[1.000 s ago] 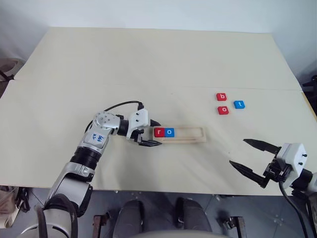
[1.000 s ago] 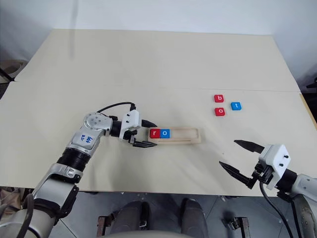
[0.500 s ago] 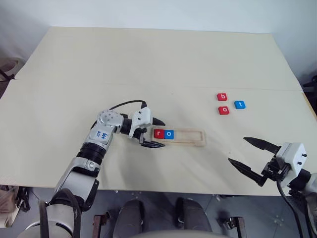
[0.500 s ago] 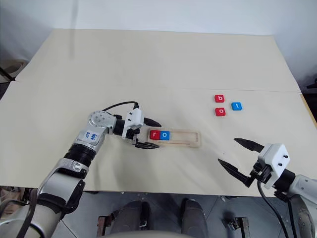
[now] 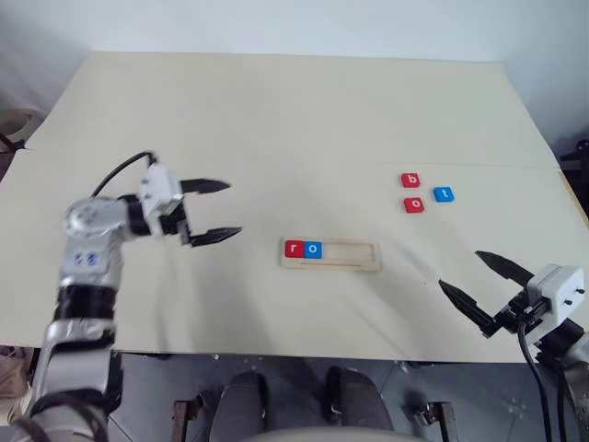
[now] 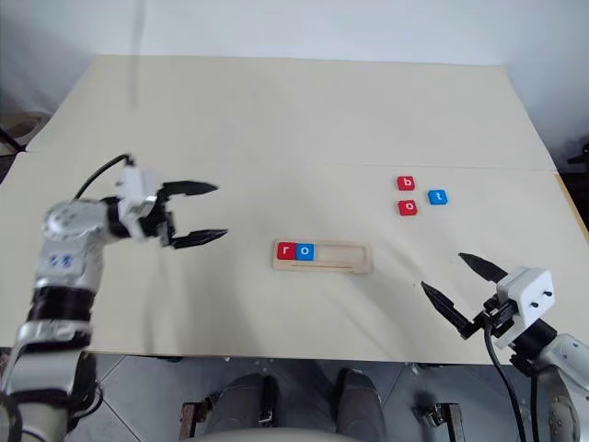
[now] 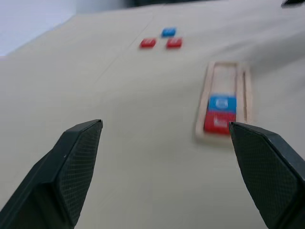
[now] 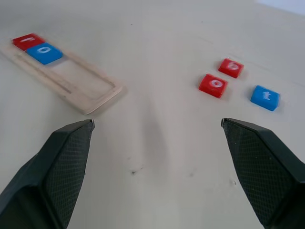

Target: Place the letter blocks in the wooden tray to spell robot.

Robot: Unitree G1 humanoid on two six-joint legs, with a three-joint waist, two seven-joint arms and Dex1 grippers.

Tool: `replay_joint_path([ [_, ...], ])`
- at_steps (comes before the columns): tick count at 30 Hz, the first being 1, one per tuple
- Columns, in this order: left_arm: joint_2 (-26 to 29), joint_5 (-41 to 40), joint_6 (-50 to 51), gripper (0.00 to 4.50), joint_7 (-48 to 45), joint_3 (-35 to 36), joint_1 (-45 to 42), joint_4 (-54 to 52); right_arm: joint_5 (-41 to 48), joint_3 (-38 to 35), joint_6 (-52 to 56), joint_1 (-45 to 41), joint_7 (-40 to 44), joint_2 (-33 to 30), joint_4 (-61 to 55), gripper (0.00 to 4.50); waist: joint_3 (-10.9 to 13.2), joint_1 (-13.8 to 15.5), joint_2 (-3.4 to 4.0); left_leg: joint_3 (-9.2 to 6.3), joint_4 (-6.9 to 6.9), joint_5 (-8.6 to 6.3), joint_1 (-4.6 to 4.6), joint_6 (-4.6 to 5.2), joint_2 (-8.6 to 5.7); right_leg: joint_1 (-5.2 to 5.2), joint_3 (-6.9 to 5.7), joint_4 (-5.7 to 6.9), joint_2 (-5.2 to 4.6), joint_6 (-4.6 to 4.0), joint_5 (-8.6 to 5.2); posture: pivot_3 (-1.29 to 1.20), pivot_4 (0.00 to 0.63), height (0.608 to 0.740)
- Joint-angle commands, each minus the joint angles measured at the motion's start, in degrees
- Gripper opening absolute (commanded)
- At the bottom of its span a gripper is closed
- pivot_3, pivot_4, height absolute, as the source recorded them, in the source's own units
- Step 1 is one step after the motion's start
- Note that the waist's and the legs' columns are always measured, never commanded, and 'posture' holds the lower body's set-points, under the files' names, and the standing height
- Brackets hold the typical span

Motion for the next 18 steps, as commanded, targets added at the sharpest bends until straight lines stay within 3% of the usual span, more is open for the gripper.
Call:
replay_joint_path([
  [1, 2.0, -3.2, 2.9, 4.48, 2.6, 4.3, 7.0, -7.1, -2.4, -2.5, -3.3, -0.9, -3.9, 1.2, 2.1, 4.5, 0.0, -0.1, 0.0, 0.0, -0.02, 0.0, 0.0, 0.0, 0.0, -0.01, 0.0, -0.01, 0.0, 0.0, 0.0, 0.0, 0.15, 0.74],
  [7, 0.4, -6.6, 6.0, 4.48, 6.5, 6.1, 15.5, -17.1, -3.0, -2.6, -5.8, -5.3, -6.4, 2.1, 7.3, 4.5, 0.0, 0.3, 0.01, -0.07, 0.19, -0.08, 0.0, 0.06, 0.01, 0.07, 0.01, 0.0, -0.02, 0.0, 0.0, 0.0, 0.15, 0.74],
  [12, -0.9, -8.9, 10.0, 4.48, 9.3, 5.3, 18.1, -22.6, -1.7, 1.5, -1.3, -12.1, -5.8, 0.3, 7.3, 4.5, 0.0, -0.5, 0.05, -0.02, 0.16, -0.12, 0.06, 0.02, 0.03, 0.06, 0.05, 0.09, 0.01, 0.0, 0.0, 0.0, 0.15, 0.74],
  [14, -1.5, -9.1, 10.8, 4.48, 10.7, 5.2, 18.9, -24.5, -1.9, 3.7, 3.2, -17.2, -6.6, -1.4, 8.0, 4.5, 0.0, -1.3, 0.1, -0.03, 0.17, -0.12, 0.08, 0.02, 0.05, 0.06, 0.05, 0.13, 0.04, -0.02, -0.01, 0.0, 0.15, 0.74],
  [18, -2.3, -9.3, 12.0, 4.48, 13.4, 5.1, 19.6, -27.2, -4.1, 9.8, 23.1, -28.2, -12.6, -6.8, 10.3, 4.5, 0.0, -1.5, 0.12, -0.04, 0.16, -0.12, 0.09, 0.02, 0.05, 0.02, 0.1, 0.18, 0.04, -0.05, -0.03, 0.0, 0.15, 0.74],
])
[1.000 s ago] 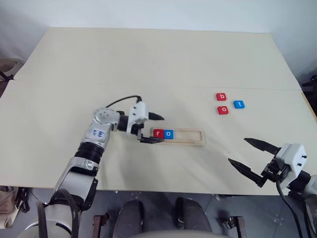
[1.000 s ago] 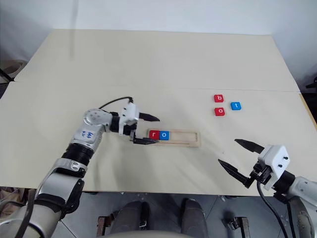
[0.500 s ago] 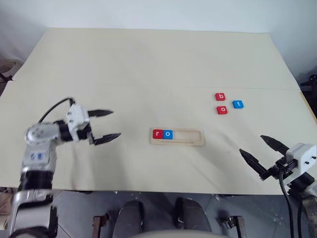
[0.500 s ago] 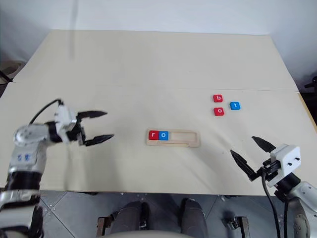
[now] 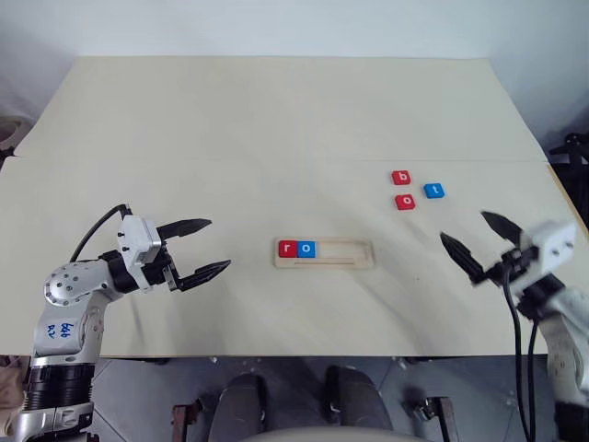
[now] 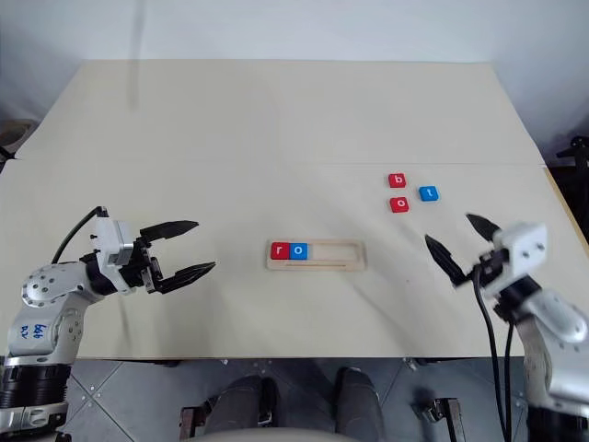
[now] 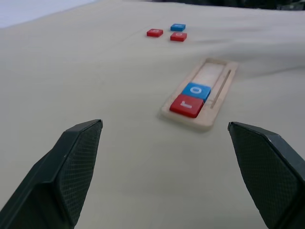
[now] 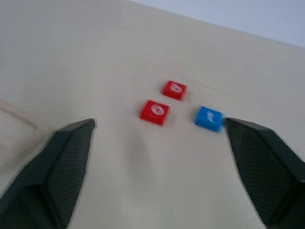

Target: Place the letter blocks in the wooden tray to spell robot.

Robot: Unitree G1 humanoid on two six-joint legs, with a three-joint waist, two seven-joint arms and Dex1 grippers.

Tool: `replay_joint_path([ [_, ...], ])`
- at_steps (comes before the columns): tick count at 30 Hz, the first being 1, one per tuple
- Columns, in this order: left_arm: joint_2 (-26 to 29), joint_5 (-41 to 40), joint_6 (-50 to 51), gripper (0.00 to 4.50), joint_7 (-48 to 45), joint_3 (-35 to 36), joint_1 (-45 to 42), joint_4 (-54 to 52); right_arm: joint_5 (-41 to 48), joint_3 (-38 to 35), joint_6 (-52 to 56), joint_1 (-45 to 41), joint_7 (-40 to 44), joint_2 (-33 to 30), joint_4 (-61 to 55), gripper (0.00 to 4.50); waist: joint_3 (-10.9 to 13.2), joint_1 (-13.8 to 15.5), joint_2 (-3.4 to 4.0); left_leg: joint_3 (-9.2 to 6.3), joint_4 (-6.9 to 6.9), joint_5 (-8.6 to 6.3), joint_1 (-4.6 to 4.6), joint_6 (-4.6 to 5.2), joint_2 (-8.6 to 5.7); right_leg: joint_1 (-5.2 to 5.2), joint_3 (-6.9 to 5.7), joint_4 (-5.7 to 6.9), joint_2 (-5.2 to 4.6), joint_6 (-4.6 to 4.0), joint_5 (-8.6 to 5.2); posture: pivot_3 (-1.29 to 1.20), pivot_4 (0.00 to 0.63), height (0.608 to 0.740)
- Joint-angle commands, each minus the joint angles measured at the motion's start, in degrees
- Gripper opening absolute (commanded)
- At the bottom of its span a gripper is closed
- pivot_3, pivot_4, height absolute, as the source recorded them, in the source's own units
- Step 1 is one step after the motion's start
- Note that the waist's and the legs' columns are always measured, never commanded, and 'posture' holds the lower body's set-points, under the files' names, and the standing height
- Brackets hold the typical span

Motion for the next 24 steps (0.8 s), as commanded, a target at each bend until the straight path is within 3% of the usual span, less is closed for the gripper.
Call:
replay_joint_path([
  [1, -0.4, -1.6, 1.3, 4.48, 2.3, 0.7, 0.9, -3.8, -1.3, 4.3, 14.9, -8.0, -5.0, -3.4, 2.1, 4.5, 0.0, 0.1, 0.0, -0.01, -0.02, 0.0, 0.0, 0.0, 0.0, 0.0, -0.01, 0.0, 0.0, -0.01, -0.01, 0.0, 0.15, 0.74],
  [7, -1.8, -1.3, 2.7, 4.48, 5.7, -0.5, 1.8, -7.3, -6.9, 11.9, 27.1, -27.0, -13.3, -0.7, 12.5, 4.5, 0.0, 0.3, 0.0, 0.07, 0.04, 0.0, -0.17, 0.0, 0.0, -0.2, 0.04, 0.01, -0.01, 0.0, 0.0, 0.0, 0.15, 0.74],
  [11, -2.3, -1.2, 2.7, 4.48, 6.8, -1.0, 1.9, -8.8, -9.0, 13.7, 31.7, -34.3, -17.0, 1.8, 17.4, 4.5, 0.0, 0.4, 0.01, 0.17, 0.06, 0.0, -0.4, -0.01, -0.01, -0.47, 0.1, 0.03, -0.02, 0.01, 0.01, 0.0, 0.15, 0.74],
  [24, -2.3, -1.8, 3.2, 4.48, 8.4, -0.7, 2.8, -10.7, -11.7, 13.6, 34.9, -35.8, -18.3, 1.9, 19.6, 4.5, 0.0, 0.2, 0.01, 0.18, 0.16, 0.01, -0.81, -0.01, -0.01, -0.83, 0.08, 0.04, -0.01, 0.06, 0.03, 0.0, 0.15, 0.74],
])
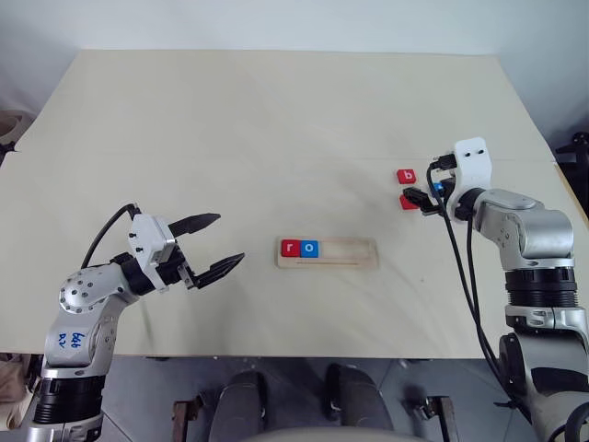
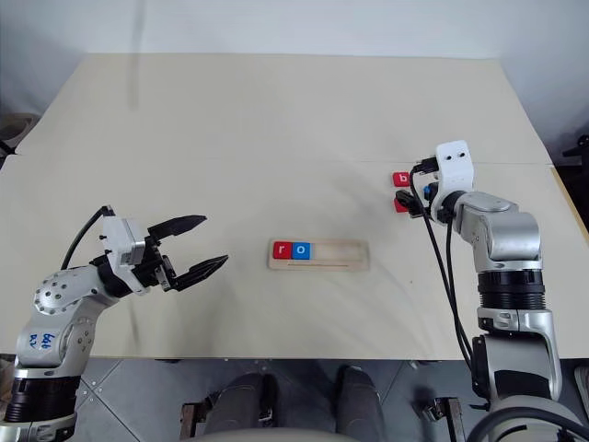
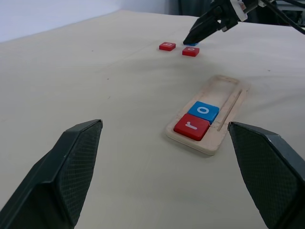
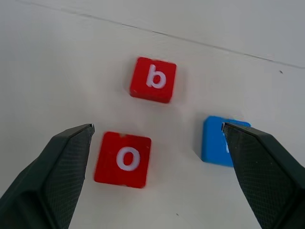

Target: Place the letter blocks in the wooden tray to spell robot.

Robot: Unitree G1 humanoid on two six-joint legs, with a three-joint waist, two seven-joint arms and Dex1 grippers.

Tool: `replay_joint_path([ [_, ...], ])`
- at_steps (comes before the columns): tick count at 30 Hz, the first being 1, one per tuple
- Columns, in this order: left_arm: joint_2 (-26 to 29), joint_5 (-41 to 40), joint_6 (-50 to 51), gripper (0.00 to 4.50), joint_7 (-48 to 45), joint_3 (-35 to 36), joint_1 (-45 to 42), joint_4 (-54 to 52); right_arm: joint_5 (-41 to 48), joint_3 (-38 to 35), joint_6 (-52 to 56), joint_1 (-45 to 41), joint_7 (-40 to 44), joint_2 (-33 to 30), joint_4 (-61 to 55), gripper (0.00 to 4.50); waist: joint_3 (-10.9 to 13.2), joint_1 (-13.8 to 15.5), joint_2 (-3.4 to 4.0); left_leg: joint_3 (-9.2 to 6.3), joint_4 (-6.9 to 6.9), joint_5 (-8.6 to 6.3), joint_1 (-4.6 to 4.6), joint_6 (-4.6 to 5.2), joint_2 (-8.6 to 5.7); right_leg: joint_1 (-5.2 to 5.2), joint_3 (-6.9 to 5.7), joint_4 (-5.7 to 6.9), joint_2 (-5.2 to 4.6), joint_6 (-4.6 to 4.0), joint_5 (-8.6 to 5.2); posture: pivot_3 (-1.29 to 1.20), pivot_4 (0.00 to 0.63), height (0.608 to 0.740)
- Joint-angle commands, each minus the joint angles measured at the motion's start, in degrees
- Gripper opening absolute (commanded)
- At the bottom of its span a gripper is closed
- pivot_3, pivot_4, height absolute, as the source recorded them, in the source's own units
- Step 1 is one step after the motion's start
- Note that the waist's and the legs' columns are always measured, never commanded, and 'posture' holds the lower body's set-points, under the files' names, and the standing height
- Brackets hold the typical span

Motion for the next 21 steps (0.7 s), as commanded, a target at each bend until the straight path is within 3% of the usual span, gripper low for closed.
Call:
replay_joint_path([
  [1, 0.1, -1.1, -0.3, 4.48, 0.5, 0.6, 0.3, -2.5, -0.8, -2.2, -0.5, 0.2, -0.8, -0.9, -0.2, 4.5, 0.0, 0.0, 0.0, 0.0, 0.0, 0.0, 0.0, 0.0, 0.0, 0.0, 0.0, 0.0, 0.0, 0.0, 0.0, 0.0, 0.15, 0.74],
  [13, -0.1, -1.0, -0.3, 4.48, 0.5, -0.2, -0.7, -1.5, -0.9, -3.1, -1.0, -0.6, -1.4, 1.2, 1.1, 4.5, 0.0, -0.1, 0.0, 0.0, 0.0, 0.0, -0.02, 0.0, 0.0, -0.01, 0.0, -0.01, 0.0, 0.0, 0.0, 0.0, 0.15, 0.74],
  [21, -0.3, -0.8, -0.5, 4.48, 0.4, -1.3, -2.4, -0.6, -5.3, -2.2, -12.6, -12.5, -6.3, 7.4, 22.6, 4.5, 0.0, -1.3, 0.01, 0.0, -0.01, 0.01, -0.04, -0.01, 0.0, -0.02, 0.0, 0.0, 0.0, 0.01, 0.0, 0.0, 0.15, 0.74],
])
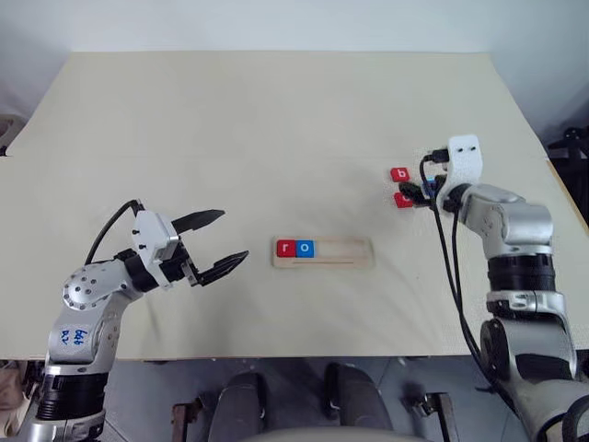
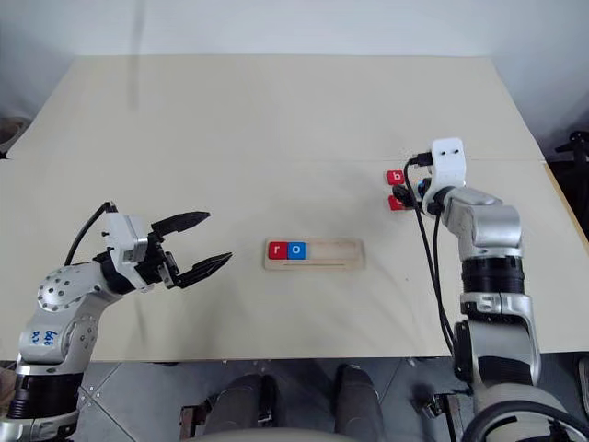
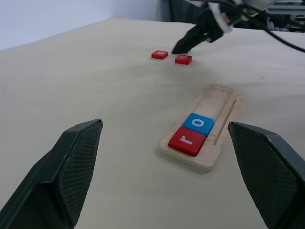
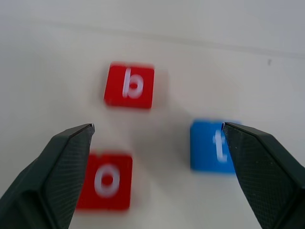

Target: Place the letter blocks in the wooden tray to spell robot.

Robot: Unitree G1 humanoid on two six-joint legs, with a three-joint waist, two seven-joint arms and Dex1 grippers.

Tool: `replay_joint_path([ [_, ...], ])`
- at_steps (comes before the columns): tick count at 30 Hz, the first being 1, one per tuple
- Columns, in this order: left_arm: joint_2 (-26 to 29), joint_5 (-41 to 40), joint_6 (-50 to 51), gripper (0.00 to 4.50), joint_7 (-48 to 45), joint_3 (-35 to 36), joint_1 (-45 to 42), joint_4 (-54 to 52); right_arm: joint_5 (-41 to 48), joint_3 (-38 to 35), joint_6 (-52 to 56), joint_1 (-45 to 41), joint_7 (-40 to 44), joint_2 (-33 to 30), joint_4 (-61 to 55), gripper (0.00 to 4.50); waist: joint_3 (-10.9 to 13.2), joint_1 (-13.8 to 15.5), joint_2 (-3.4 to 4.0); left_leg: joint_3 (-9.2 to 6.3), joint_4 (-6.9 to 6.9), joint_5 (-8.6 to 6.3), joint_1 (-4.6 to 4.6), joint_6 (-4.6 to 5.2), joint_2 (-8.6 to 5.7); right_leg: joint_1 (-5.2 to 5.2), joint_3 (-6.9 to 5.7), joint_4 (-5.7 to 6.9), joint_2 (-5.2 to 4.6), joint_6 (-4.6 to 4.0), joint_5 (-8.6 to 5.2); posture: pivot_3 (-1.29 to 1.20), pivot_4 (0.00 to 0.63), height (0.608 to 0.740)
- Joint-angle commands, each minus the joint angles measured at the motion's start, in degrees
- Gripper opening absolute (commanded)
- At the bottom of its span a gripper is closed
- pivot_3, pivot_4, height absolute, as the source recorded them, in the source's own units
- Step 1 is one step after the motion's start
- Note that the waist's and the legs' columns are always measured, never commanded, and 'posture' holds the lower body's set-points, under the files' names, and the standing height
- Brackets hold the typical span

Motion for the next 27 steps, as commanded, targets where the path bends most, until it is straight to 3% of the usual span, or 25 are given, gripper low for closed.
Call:
replay_joint_path([
  [1, -0.2, -0.5, -0.5, 4.48, 0.0, -0.1, -0.8, -0.2, -2.1, -0.4, -6.3, -4.4, -2.4, 1.4, 9.1, 4.5, 0.0, -0.1, 0.0, 0.0, 0.0, 0.0, 0.0, 0.0, 0.0, 0.0, -0.01, 0.0, 0.0, 0.0, 0.0, 0.0, 0.15, 0.74],
  [8, -0.4, -0.3, -0.7, 4.48, 0.4, 0.1, -1.2, -0.2, -2.4, -0.9, -13.0, -10.4, -3.3, 5.6, 21.9, 4.5, 0.0, -0.3, 0.0, 0.02, -0.01, 0.01, 0.0, -0.01, 0.01, 0.0, 0.0, -0.01, 0.0, 0.01, 0.0, 0.0, 0.15, 0.74],
  [11, -0.4, -0.3, -0.8, 4.5, 0.5, 0.2, -1.0, -0.3, -2.7, -0.8, -14.1, -11.3, -3.4, 7.1, 24.0, 3.88, 0.0, -0.4, 0.01, 0.01, 0.0, 0.01, 0.0, -0.02, 0.01, 0.0, 0.0, 0.0, 0.0, 0.01, 0.0, 0.0, 0.15, 0.74],
  [18, -0.3, -0.1, -1.3, 4.5, 0.9, 0.6, -0.9, -0.1, -3.0, -1.1, -13.6, -11.1, -4.8, 7.6, 23.0, 1.58, 0.0, -0.4, 0.01, 0.0, 0.0, 0.01, 0.0, -0.02, 0.01, 0.0, 0.01, 0.01, 0.0, 0.01, 0.0, 0.0, 0.15, 0.74],
  [22, -0.5, 0.0, -1.5, 4.5, 0.6, 0.1, -1.5, 0.7, -2.3, -1.4, -11.0, -10.8, -4.1, 7.0, 18.1, 1.48, 0.0, -0.4, 0.01, 0.01, 0.0, 0.01, 0.0, -0.02, 0.02, 0.0, 0.01, 0.01, 0.0, 0.01, 0.0, 0.0, 0.15, 0.74],
  [27, -0.9, 0.3, -2.1, 4.5, -0.8, -1.5, -3.9, 3.3, -0.4, -2.2, -1.6, -7.2, -3.0, 4.8, 2.1, 1.48, 0.0, 0.1, 0.04, -0.01, 0.01, 0.01, -0.05, -0.02, 0.01, -0.02, 0.0, 0.0, 0.0, 0.01, 0.01, 0.0, 0.15, 0.74],
])
